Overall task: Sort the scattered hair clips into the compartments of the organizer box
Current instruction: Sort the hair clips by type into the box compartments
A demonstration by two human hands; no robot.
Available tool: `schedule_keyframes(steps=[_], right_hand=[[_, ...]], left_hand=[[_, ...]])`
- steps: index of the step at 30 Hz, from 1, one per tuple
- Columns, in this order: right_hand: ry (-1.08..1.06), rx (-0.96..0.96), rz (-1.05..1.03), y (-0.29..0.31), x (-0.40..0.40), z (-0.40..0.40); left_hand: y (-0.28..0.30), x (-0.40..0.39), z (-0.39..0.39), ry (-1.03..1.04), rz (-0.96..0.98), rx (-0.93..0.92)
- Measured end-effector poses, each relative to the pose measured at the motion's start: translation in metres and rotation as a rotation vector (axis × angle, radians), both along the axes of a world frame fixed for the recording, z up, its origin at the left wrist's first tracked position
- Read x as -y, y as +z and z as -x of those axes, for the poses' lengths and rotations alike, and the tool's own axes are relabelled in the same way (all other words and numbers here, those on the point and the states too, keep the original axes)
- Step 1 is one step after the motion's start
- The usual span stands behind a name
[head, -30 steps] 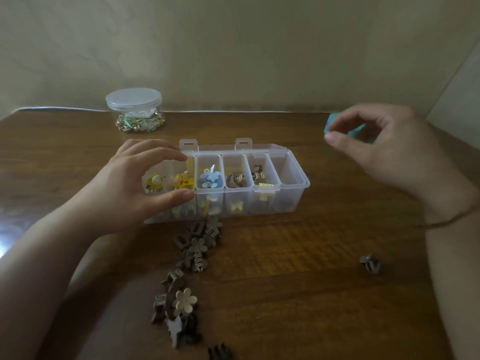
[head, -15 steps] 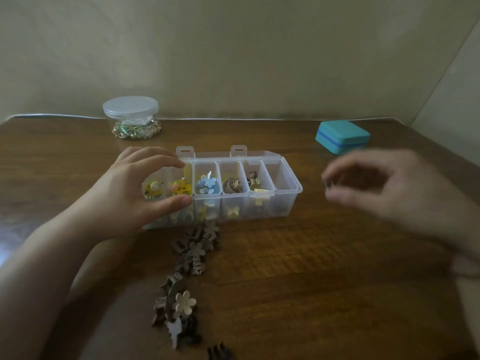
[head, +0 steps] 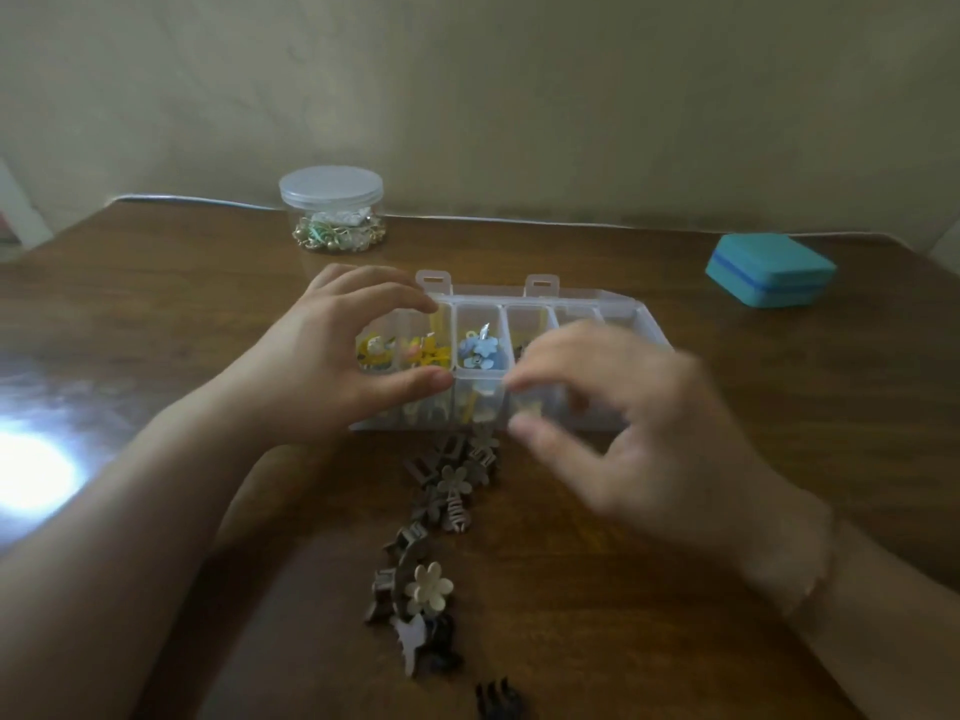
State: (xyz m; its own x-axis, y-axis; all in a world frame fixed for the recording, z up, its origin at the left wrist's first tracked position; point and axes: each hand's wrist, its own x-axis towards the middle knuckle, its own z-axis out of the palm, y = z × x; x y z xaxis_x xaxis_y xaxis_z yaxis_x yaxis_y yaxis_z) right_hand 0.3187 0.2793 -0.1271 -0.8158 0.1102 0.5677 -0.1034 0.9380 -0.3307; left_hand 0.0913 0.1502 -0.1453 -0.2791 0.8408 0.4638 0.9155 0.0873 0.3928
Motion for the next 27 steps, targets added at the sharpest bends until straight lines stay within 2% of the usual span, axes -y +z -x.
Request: schedule_keyframes(steps=[4, 9, 11, 13, 15, 17, 21, 23, 25, 27], right_hand=[[-0.013, 0.230, -0.167, -0.018, 0.007, 0.008], [0.039, 0.279, -0.275, -0.022, 0.008, 0.009], [0.077, 0.208, -0.209, -0.015, 0.004, 0.004], [0.054, 0.019, -0.093, -0.004, -0.006, -0.003], [-0.086, -0.231, -0.021, 0.008, -0.023, -0.011], [-0.234, -0.376, 0.070, 0.015, -0.040, -0.017], [-0.395, -0.270, 0.128, 0.011, -0.062, -0.020], [-0.408, -0.340, 0.075, 0.009, -0.060, -0.018], [-0.328, -0.434, -0.037, 0.009, -0.048, -0.015], [-0.140, -0.365, -0.103, 0.005, -0.029, -0.009]], left_hand=[[0.000, 0.000, 0.000, -0.002, -0.009, -0.003], [0.000, -0.001, 0.001, 0.000, -0.002, -0.001], [0.000, -0.001, 0.002, -0.001, -0.003, 0.011], [0.001, 0.000, 0.002, 0.002, 0.007, 0.022], [0.001, 0.000, 0.002, 0.004, 0.014, 0.029], [0.001, 0.000, 0.002, 0.005, 0.013, 0.031], [0.000, 0.000, 0.003, 0.008, 0.022, 0.029], [0.001, 0.000, 0.003, 0.007, 0.022, 0.031], [0.001, 0.000, 0.003, 0.004, 0.017, 0.033], [0.001, 0.001, 0.002, 0.001, 0.017, 0.033]])
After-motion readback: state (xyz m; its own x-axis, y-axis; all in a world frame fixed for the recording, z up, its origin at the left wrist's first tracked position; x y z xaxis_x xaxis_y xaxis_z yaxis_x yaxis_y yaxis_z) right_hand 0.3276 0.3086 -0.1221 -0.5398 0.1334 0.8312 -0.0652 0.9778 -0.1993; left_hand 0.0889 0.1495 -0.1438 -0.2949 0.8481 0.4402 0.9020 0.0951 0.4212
